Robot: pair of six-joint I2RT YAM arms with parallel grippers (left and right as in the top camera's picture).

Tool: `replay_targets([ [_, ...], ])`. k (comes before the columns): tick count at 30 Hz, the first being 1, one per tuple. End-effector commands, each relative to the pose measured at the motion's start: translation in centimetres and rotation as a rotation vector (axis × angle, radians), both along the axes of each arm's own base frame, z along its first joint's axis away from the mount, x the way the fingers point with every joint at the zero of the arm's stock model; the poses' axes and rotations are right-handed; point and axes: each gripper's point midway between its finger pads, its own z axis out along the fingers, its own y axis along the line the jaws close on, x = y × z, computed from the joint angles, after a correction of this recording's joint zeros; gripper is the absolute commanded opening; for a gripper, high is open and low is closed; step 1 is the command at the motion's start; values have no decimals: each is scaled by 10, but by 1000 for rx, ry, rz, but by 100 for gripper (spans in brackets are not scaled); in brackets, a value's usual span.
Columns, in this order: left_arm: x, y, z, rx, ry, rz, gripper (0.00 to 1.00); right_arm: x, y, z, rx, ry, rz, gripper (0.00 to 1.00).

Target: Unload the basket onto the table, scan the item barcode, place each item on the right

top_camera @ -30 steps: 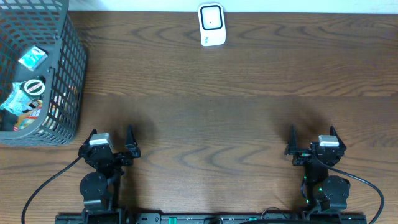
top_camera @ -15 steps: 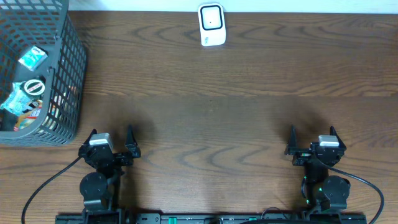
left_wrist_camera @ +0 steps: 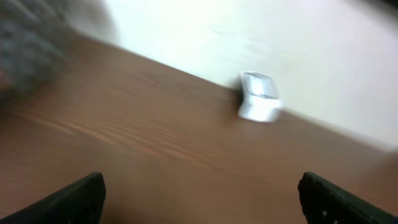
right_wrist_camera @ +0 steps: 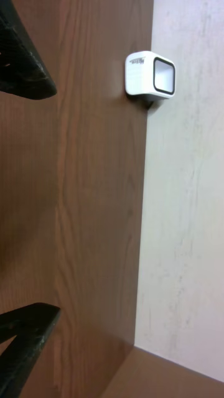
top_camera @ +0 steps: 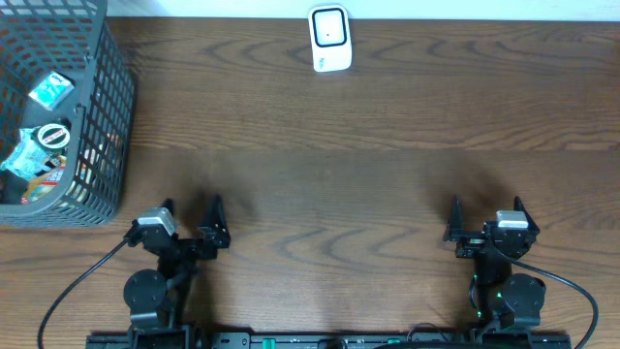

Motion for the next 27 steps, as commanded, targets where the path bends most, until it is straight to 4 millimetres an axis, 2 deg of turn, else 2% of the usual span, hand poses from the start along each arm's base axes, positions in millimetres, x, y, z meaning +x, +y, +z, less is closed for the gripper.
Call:
replay_targets([
  [1,-10,-35,-14,-357,131,-164,98,0,1,-1,2,3,2,99],
  [9,-9,-34,-10,-354,111,-165,98,0,1,-1,2,3,2,99],
  [12,-8,-34,2,-345,61,-174,98,0,1,-2,2,3,2,99],
  [18,-13,-35,72,-299,-180,-214,98,0,1,-2,2,3,2,99],
  [27,-37,-36,164,-149,-394,-230,98,0,1,-2,2,3,2,99],
])
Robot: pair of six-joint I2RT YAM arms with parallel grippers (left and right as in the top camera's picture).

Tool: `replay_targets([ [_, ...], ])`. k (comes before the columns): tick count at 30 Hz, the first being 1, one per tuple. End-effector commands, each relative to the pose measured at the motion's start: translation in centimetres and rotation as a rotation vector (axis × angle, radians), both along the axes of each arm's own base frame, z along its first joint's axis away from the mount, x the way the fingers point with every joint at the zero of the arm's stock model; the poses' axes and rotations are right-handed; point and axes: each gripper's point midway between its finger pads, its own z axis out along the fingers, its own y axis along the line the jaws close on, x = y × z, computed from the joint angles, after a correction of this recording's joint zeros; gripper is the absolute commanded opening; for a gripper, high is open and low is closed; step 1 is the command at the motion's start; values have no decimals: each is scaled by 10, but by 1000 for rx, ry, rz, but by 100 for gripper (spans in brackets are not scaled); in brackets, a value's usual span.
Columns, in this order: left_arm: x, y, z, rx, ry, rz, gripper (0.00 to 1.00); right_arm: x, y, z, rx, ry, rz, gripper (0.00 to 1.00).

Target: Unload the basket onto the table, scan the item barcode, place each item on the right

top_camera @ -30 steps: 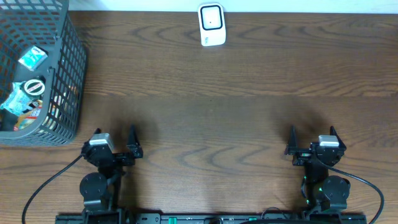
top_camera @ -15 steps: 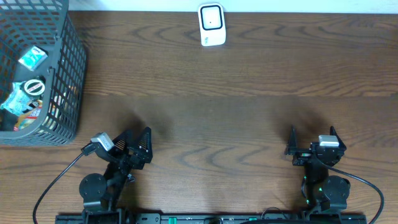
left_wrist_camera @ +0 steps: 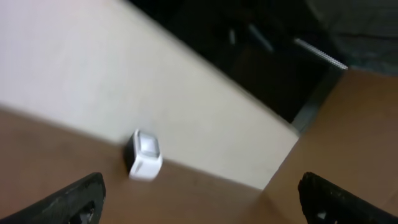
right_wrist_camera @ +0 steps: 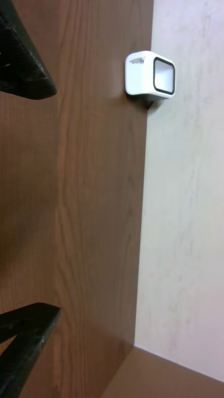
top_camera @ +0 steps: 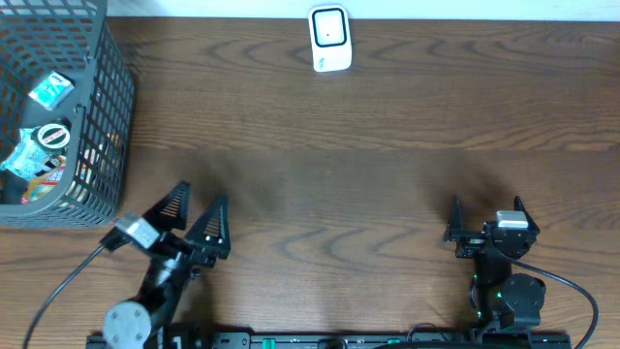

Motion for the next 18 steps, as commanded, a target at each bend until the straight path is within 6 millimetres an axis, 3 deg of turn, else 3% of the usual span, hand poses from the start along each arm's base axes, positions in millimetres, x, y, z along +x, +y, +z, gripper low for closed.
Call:
replay_targets([
  [1,-11,-3,41,77,-85,10,98,0,1,-2,2,3,2,99],
  [5,-3,-2,67,132,-45,24,98,0,1,-2,2,3,2,99],
  [10,24,0,86,189,135,22,98,0,1,-2,2,3,2,99],
  [18,44,2,68,463,580,-73,98,0,1,-2,2,3,2,99],
])
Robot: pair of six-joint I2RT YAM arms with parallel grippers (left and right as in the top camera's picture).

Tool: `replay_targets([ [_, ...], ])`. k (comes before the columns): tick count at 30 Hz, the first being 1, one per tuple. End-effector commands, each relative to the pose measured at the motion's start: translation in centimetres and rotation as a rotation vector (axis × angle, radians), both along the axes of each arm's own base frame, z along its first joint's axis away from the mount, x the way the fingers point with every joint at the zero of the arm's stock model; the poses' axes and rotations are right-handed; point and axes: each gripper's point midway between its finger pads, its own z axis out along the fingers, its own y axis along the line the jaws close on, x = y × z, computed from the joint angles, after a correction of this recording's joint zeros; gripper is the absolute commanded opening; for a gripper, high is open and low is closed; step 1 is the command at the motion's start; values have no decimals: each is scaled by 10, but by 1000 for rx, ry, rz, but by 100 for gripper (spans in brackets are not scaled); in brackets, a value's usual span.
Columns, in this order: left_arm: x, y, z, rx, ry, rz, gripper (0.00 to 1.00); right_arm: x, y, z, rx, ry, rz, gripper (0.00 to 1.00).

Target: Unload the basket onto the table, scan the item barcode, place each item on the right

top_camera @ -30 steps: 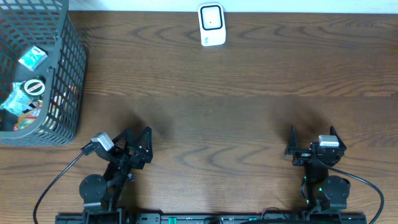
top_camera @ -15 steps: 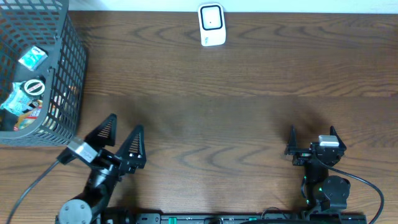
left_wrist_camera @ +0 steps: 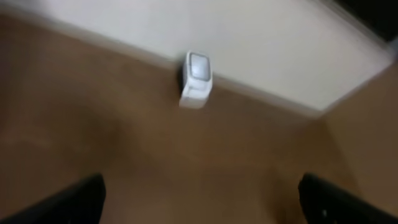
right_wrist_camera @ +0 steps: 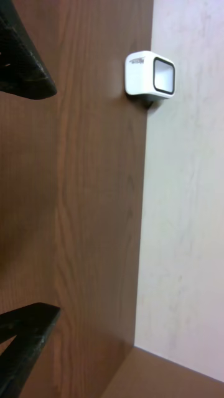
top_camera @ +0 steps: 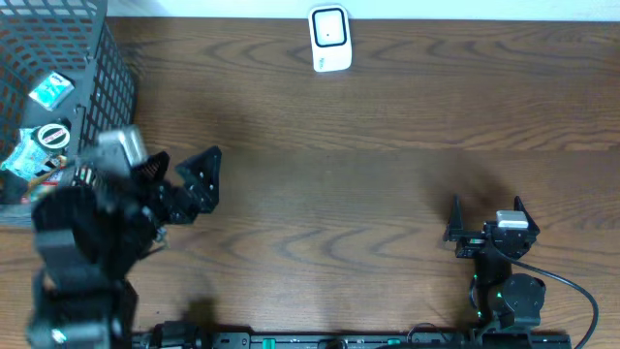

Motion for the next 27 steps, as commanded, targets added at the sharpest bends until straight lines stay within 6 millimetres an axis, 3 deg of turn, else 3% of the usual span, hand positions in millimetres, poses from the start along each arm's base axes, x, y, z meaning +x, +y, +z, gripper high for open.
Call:
replay_targets([
  [1,10,-1,16,179,51,-114,98,0,1,-1,2,3,2,99],
  [7,29,-4,19,157,128,-154,98,0,1,-1,2,3,2,99],
  [10,31,-4,18,176,246,-197,98,0,1,-1,2,3,2,99],
  [15,39,33,4,314,525,-79,98,0,1,-1,2,3,2,99],
  [22,61,44,-32,336,699,-64,97,0,1,-1,2,3,2,99],
  [27,55,37,-67,312,856,-98,98,0,1,-1,2,3,2,99],
])
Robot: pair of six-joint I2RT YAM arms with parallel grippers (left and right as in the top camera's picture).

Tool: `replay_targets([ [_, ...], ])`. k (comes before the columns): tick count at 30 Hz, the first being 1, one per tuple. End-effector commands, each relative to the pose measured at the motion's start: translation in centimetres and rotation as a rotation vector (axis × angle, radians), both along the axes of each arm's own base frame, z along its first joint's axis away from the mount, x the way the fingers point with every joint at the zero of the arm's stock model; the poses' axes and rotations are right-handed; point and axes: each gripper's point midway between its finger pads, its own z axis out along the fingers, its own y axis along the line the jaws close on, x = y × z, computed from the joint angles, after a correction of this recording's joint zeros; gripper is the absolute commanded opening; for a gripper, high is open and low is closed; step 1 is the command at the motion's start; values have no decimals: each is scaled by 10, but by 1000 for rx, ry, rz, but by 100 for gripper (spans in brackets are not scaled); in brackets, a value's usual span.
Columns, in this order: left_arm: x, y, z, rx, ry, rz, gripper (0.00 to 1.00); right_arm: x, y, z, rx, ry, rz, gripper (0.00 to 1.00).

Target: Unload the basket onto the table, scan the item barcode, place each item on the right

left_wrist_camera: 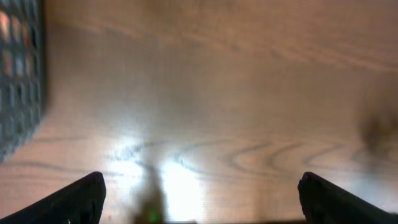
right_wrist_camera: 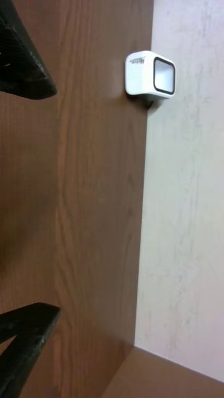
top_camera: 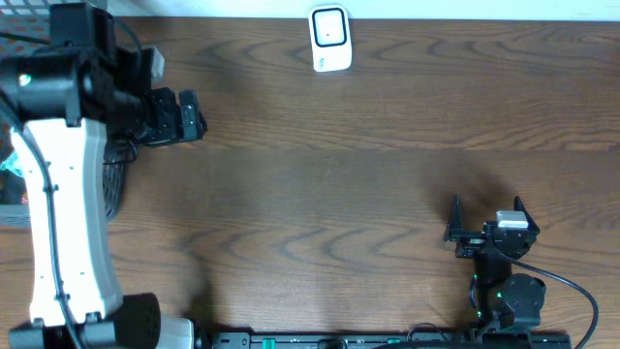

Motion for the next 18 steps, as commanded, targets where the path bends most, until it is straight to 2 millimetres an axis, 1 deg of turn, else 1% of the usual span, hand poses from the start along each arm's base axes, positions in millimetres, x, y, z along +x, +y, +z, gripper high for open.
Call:
replay_targets([
  [1,-6,-6,-25,9,106,-9,98,0,1,-1,2,3,2,99],
  [3,-10,-14,-38,9,146,-37,98,0,1,-1,2,3,2,99],
  [6,-12,-24,-47,12,166,-69,98,0,1,-1,2,3,2,99],
  [10,-11,-28,-47,11,156,-82,98,0,1,-1,2,3,2,99],
  [15,-14,-35,-46,-31,167,-92,98,0,1,-1,2,3,2,99],
  [18,-20,-41,-49,-35,193,-110,98,0,1,-1,2,3,2,99],
])
